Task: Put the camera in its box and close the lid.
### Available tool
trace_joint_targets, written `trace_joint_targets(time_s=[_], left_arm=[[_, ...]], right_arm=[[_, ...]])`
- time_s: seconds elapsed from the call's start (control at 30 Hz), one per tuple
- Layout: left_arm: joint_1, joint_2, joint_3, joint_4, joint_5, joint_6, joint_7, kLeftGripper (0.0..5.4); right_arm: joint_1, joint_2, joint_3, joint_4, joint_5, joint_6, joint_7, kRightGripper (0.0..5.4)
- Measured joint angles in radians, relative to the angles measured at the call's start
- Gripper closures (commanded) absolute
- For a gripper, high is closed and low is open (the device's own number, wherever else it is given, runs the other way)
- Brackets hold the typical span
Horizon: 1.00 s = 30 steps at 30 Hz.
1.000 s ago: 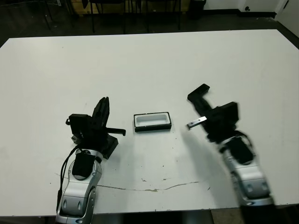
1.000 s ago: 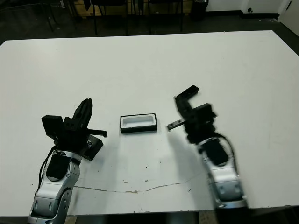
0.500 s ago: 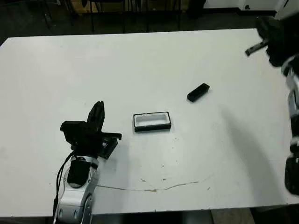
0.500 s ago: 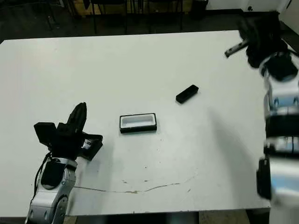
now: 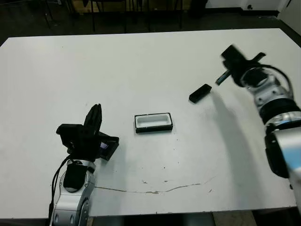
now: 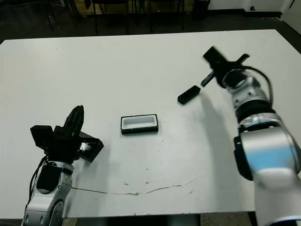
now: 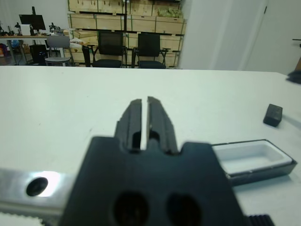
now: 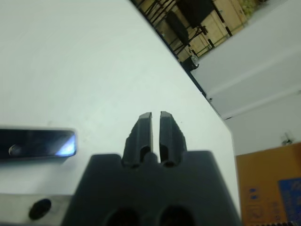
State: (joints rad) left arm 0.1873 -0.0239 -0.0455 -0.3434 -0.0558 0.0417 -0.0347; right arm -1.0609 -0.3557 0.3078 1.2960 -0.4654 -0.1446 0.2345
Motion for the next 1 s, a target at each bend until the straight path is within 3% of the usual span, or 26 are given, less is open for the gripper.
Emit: trace_joint_targets(time_s=[0.2, 1.0], left_arm=[[0.007, 0.000, 0.002, 0.000, 0.001, 0.005, 0.000, 5.36], [0.012, 0.000, -0.002, 0.001, 0.005, 0.016, 0.001, 5.36]], right_arm=[[0.062, 0.046, 0.021, 0.003, -0.010, 0.032, -0.010, 5.40], [0.132, 0.033, 0.006, -0.030, 0.017, 0.018, -0.030, 5.40]])
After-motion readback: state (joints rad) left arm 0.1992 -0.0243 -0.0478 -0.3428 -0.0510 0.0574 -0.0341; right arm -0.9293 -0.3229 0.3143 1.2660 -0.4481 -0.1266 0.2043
